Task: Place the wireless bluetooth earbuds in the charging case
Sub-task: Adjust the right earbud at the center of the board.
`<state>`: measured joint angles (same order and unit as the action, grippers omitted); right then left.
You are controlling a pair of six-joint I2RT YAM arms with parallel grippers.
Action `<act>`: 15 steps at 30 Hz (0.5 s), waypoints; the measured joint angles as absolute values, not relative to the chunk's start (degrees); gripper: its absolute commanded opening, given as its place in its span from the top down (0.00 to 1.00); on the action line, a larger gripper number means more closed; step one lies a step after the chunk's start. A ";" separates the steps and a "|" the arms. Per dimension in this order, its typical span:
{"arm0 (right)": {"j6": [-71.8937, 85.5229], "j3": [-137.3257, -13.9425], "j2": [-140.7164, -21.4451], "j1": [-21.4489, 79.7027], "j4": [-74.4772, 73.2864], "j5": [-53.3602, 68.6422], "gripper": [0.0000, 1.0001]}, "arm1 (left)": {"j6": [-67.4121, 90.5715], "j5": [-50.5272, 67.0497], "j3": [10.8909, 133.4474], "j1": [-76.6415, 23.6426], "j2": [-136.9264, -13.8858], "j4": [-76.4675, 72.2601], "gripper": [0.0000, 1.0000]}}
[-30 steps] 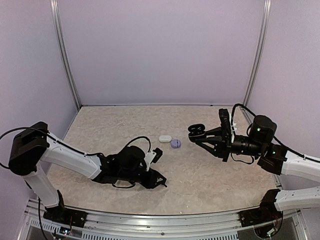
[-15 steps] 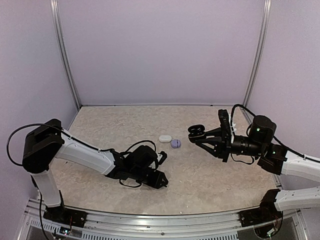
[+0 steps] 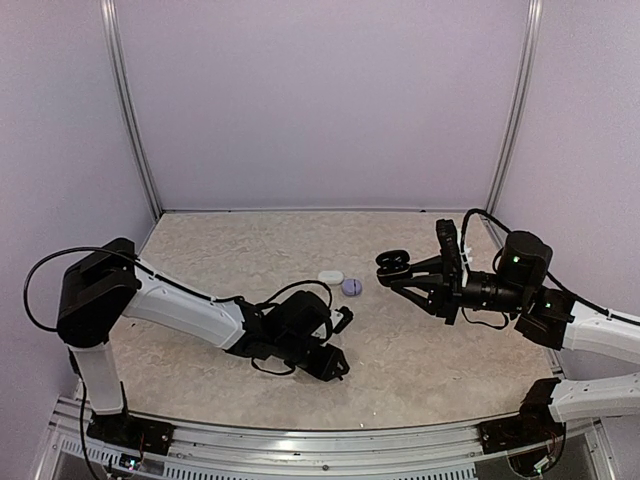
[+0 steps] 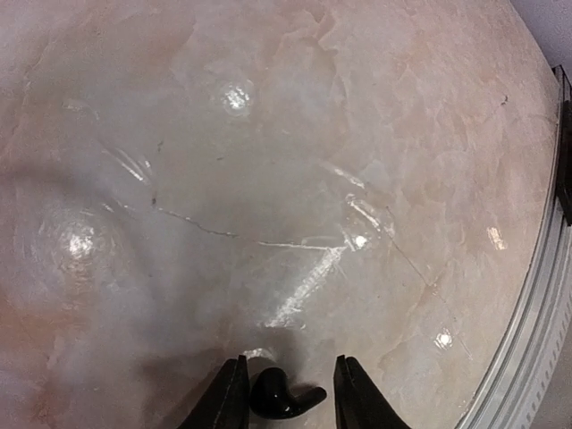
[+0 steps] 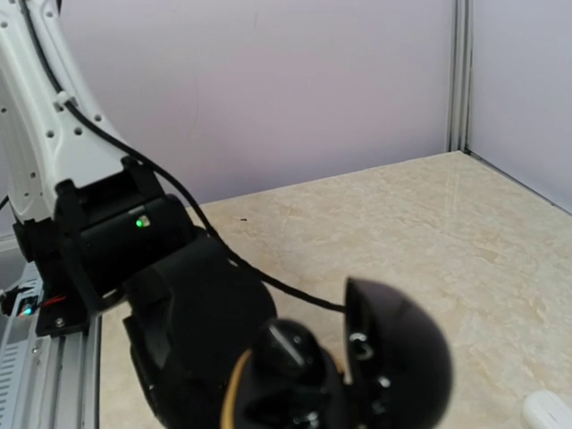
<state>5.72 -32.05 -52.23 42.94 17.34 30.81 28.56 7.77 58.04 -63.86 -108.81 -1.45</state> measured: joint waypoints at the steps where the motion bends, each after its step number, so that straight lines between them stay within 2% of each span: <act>1: 5.72 -32.05 -52.23 42.94 17.34 30.79 1.00 | 27.51 8.08 58.85 -64.25 -109.19 -1.13 0.65; 8: 5.72 -32.05 -52.23 42.94 17.34 30.81 1.00 | 21.80 7.92 63.31 -65.28 -110.41 1.67 0.59; 15: 5.65 -32.05 -52.21 42.94 17.32 30.81 1.00 | 20.99 2.02 63.61 -64.66 -109.30 7.05 0.39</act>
